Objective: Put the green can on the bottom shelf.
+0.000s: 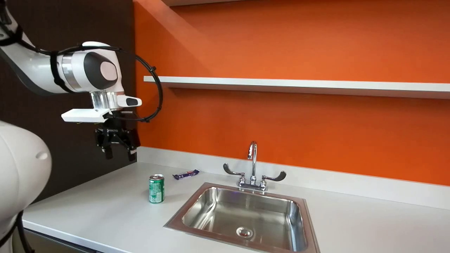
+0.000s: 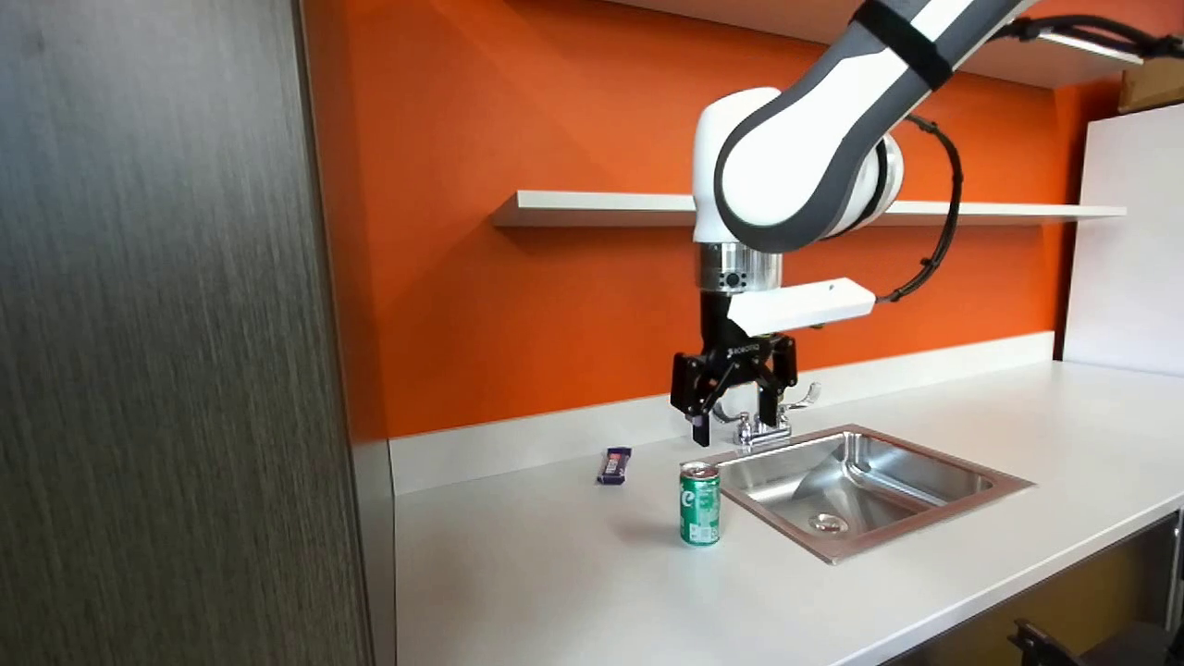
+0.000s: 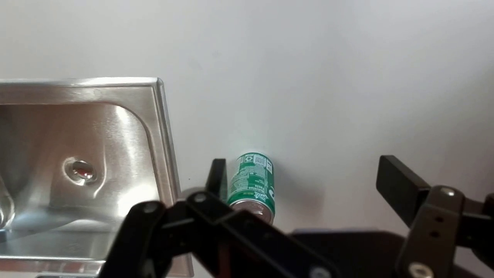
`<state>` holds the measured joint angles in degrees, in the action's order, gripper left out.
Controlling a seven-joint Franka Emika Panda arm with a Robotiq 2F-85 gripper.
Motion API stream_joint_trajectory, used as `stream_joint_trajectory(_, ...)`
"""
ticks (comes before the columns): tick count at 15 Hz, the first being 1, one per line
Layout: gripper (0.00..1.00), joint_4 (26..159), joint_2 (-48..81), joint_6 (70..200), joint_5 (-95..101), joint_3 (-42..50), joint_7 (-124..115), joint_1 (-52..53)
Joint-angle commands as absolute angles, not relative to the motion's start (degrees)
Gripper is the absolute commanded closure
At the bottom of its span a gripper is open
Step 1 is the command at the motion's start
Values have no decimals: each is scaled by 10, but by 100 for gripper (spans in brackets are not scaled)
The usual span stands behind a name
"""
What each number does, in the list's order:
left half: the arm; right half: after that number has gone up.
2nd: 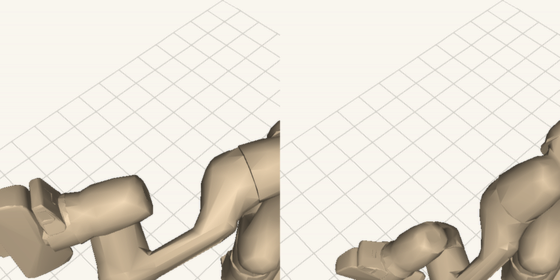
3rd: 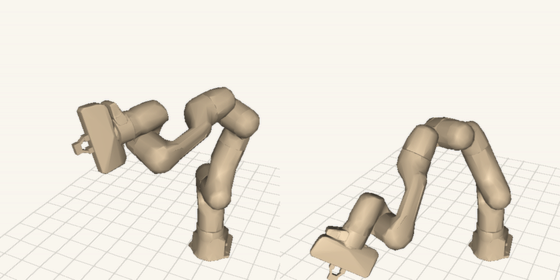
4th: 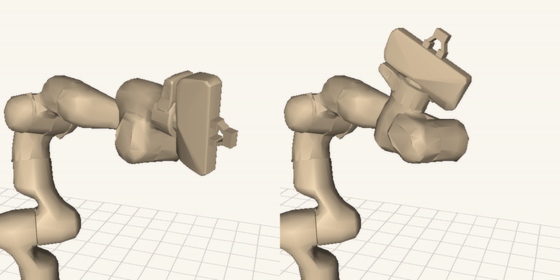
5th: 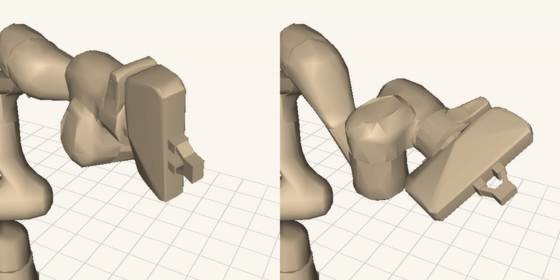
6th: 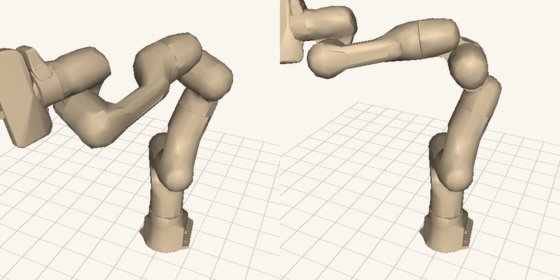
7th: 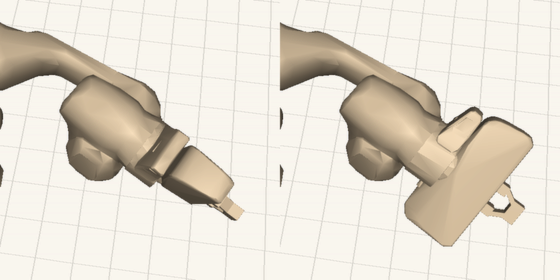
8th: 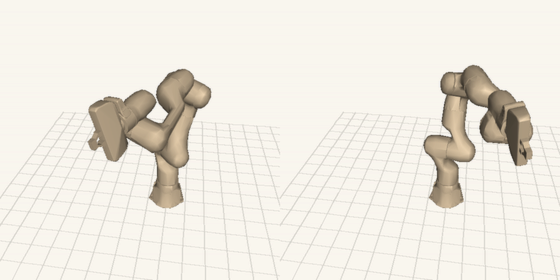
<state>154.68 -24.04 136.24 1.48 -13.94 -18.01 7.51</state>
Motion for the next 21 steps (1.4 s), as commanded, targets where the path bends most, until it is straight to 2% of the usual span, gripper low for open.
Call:
stream_joint_trajectory(1, 0, 1554, -207, 1413, 29, -136, -182, 63)
stream_joint_trajectory(21, 0, 1550, -59, 1516, 76, -124, -223, 51)
